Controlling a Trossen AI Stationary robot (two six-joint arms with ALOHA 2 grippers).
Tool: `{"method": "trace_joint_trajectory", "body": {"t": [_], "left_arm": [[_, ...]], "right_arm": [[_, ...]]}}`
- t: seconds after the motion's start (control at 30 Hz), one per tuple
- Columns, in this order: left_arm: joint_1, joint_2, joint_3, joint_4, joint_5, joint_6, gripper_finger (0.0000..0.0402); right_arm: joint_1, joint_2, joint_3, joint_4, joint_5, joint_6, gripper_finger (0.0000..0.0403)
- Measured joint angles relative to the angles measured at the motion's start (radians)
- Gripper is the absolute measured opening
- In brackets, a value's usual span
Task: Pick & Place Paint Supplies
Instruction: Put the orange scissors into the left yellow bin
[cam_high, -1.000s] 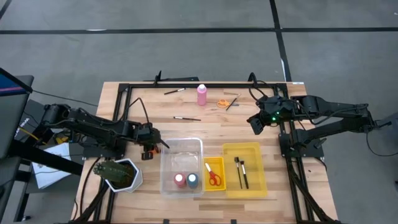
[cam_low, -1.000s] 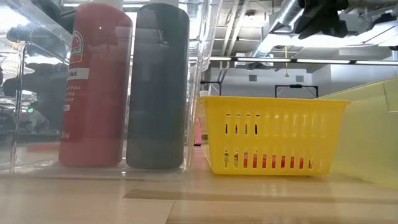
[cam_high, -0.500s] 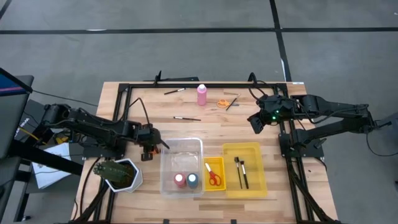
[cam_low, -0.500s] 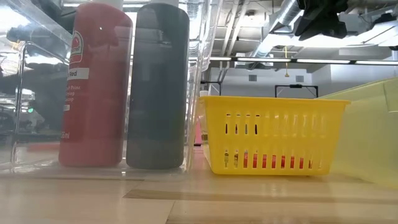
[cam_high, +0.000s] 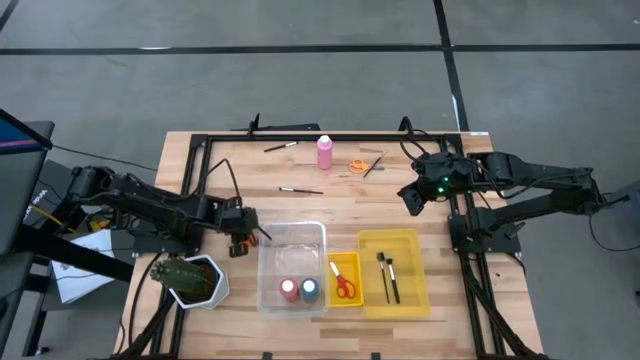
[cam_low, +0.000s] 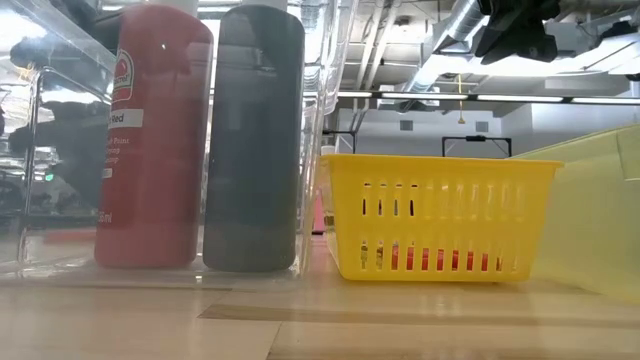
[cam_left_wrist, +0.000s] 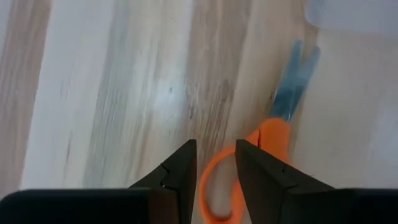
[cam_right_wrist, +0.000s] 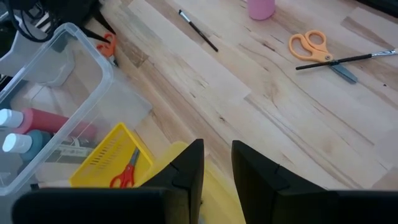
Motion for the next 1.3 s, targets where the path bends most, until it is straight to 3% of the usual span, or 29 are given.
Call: {"method": "trace_joint_trajectory", "body": {"t": [0.17, 0.43, 0.73, 1.3], "left_arm": [[-0.001, -0.038, 0.031, -0.009, 0.0, -0.203, 0.0104], [-0.001, -0.066, 0.056, -0.29, 0.013, -0.412, 0.0104], [-0.006, -0.039, 0.053, -0.203, 0.008, -0.254, 0.0104], [-0.032, 0.02, 0.025, -0.138, 0.023, -0.249, 0.0104]], "right_arm": [[-0.003, 0.001, 0.0, 0.0, 0.0, -0.008, 0.0079], [-0.012, 0.001, 0.0, 0.0, 0.001, -0.011, 0.0079], [-0.034, 0.001, 0.0, 0.008, 0.002, -0.026, 0.0079], [-0.034, 0.002, 0.0, 0.009, 0.002, -0.032, 0.0079]]}}
